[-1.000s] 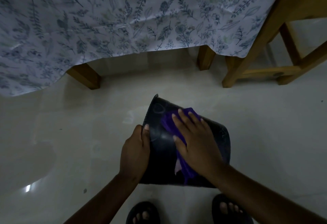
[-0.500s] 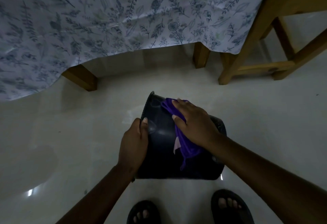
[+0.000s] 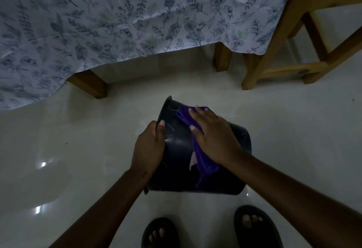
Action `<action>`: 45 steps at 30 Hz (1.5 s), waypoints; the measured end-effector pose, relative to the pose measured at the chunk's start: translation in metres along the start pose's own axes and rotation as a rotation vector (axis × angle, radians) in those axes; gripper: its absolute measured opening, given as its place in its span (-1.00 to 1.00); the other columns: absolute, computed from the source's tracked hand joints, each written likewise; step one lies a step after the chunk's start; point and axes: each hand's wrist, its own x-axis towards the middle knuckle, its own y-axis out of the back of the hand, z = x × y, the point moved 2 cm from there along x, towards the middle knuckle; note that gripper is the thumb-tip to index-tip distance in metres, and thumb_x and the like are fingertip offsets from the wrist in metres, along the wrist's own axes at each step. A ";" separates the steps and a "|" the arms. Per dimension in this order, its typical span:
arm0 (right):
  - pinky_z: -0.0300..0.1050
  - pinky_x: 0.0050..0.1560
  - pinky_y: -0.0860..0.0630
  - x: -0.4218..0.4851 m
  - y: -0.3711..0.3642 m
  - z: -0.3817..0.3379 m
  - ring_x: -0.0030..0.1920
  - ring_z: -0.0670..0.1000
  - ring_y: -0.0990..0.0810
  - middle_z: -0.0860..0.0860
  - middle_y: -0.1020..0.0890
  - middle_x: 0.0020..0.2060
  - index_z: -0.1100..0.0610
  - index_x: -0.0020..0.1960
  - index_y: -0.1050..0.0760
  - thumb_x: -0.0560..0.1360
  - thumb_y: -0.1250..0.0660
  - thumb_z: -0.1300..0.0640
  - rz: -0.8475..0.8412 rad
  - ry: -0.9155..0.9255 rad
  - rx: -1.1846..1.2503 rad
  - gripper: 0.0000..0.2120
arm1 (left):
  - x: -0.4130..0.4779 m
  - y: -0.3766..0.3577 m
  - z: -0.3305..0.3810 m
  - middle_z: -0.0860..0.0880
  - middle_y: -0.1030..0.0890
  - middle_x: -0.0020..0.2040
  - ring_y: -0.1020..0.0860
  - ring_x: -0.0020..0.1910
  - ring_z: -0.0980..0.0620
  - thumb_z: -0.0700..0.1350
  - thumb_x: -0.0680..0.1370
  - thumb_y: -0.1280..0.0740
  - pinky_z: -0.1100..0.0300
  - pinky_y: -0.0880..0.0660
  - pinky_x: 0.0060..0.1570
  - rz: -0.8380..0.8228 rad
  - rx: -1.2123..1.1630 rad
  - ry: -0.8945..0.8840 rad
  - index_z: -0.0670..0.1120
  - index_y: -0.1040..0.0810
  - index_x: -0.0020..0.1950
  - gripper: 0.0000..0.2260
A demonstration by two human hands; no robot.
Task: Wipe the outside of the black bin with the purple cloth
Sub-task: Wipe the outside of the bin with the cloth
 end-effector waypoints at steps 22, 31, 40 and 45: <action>0.20 0.44 -0.15 -0.070 -0.036 -0.017 0.55 0.08 -0.05 -0.06 -0.19 0.53 -0.10 0.51 -0.16 0.54 -0.12 -0.06 0.041 0.273 -0.198 -0.46 | 0.003 0.002 -0.013 0.11 -0.48 -0.29 -0.46 -0.30 0.19 0.06 0.65 -0.02 0.30 -0.33 -0.31 -0.075 -0.033 -0.036 0.05 -0.39 -0.20 -0.71; 0.14 0.48 -0.13 -0.032 -0.012 -0.001 0.54 -0.04 -0.03 -0.11 -0.16 0.53 -0.13 0.52 -0.13 0.57 0.00 -0.14 0.055 0.077 0.009 -0.49 | -0.013 0.004 -0.006 0.05 -0.50 -0.27 -0.50 -0.26 0.09 0.05 0.65 -0.03 0.27 -0.40 -0.26 -0.036 -0.102 -0.018 -0.04 -0.43 -0.17 -0.68; 0.03 0.47 -0.07 -0.064 -0.028 -0.010 0.54 -0.01 -0.05 -0.08 -0.18 0.53 -0.08 0.52 -0.17 0.58 -0.11 -0.07 0.040 0.225 -0.063 -0.48 | 0.010 0.013 -0.007 -0.19 -0.65 -0.10 -0.62 -0.18 -0.12 0.06 0.60 -0.21 0.09 -0.54 -0.20 -0.156 -0.364 0.341 -0.22 -0.55 -0.01 -0.66; 0.10 0.47 -0.15 -0.022 -0.013 0.001 0.53 0.01 -0.13 -0.05 -0.20 0.53 -0.08 0.53 -0.13 0.60 -0.03 -0.11 0.008 0.080 0.025 -0.49 | -0.025 0.019 -0.012 0.02 -0.63 0.00 -0.62 -0.05 0.04 0.05 0.61 -0.19 0.14 -0.56 -0.07 -0.223 -0.330 0.172 0.00 -0.47 0.16 -0.80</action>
